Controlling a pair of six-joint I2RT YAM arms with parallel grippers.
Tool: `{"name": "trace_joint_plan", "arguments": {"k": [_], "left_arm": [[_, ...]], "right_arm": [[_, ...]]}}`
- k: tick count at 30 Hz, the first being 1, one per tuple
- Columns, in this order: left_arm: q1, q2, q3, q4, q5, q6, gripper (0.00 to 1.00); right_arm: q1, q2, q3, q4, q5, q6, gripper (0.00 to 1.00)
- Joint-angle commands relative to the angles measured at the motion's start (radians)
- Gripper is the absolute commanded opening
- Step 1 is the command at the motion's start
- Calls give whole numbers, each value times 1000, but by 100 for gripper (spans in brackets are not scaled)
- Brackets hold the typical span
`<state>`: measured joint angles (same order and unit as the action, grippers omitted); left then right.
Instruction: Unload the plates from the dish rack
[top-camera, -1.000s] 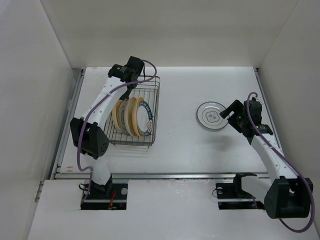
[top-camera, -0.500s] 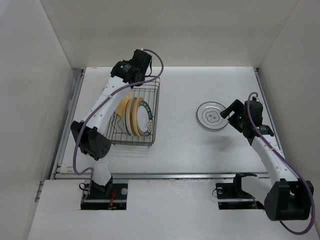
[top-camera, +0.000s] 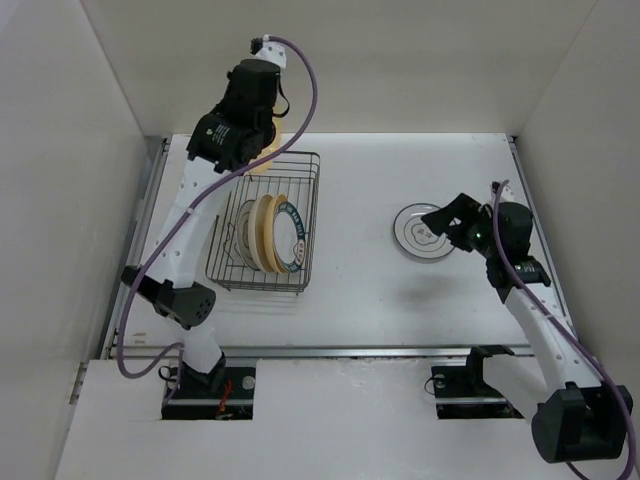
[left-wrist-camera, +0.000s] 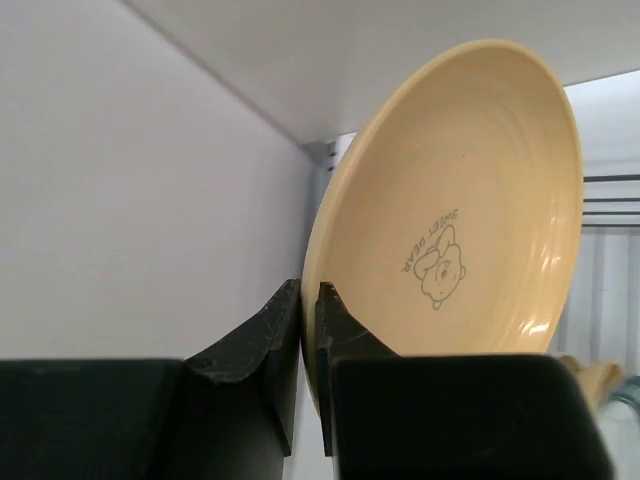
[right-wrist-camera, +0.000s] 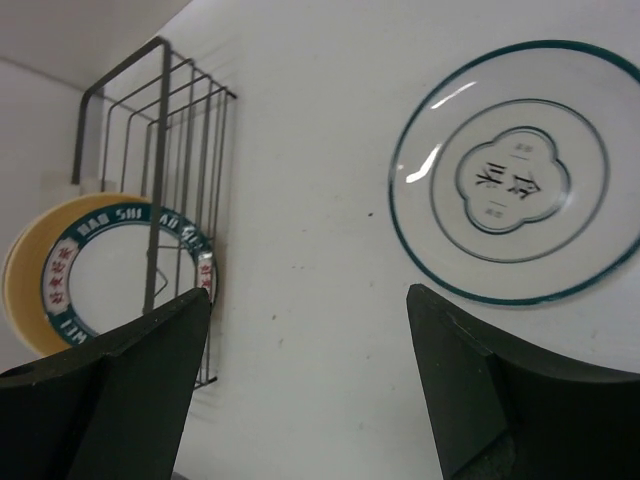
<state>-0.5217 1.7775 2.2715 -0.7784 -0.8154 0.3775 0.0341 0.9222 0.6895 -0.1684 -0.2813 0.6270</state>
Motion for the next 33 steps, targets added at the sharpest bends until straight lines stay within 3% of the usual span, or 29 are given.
{"name": "trace_joint_plan", "arguments": {"k": [1,4,5,12,18,22,25,26,29,30,31,32,33], "left_arm": [[-3,-98,30,-38,257,-159,0],[35,-119,20,-116,541,-271,0],[35,-110,20,-139,694,-284,0],[35,-36,-111,-281,1121,-316,0],[35,-27,-219,-260,1271,-339,0],[35,-27,-239,-260,1296,-339,0],[35,-38,-248,-260,1320,-339,0],[35,-38,-248,-260,1340,-339,0],[35,-47,-257,-260,1351,-339,0],[35,-47,-266,-260,1326,-339,0],[35,-58,-267,-260,1306,-330,0],[35,-58,-267,-260,1279,-330,7],[35,-58,-267,-260,1213,-330,22]], "right_arm": [[38,-11,1,142,-125,-18,85],[72,-11,22,191,-165,-18,85],[81,1,22,205,-177,-7,85],[184,95,50,320,-271,57,85],[270,187,68,374,-233,76,85],[308,242,68,385,-220,86,82],[317,286,68,406,-220,96,68],[317,296,68,417,-220,105,51],[317,317,68,438,-243,105,19],[317,317,68,438,-243,105,1],[317,305,68,438,-243,105,0],[317,296,68,438,-231,105,0],[317,284,59,438,-217,105,0]]}}
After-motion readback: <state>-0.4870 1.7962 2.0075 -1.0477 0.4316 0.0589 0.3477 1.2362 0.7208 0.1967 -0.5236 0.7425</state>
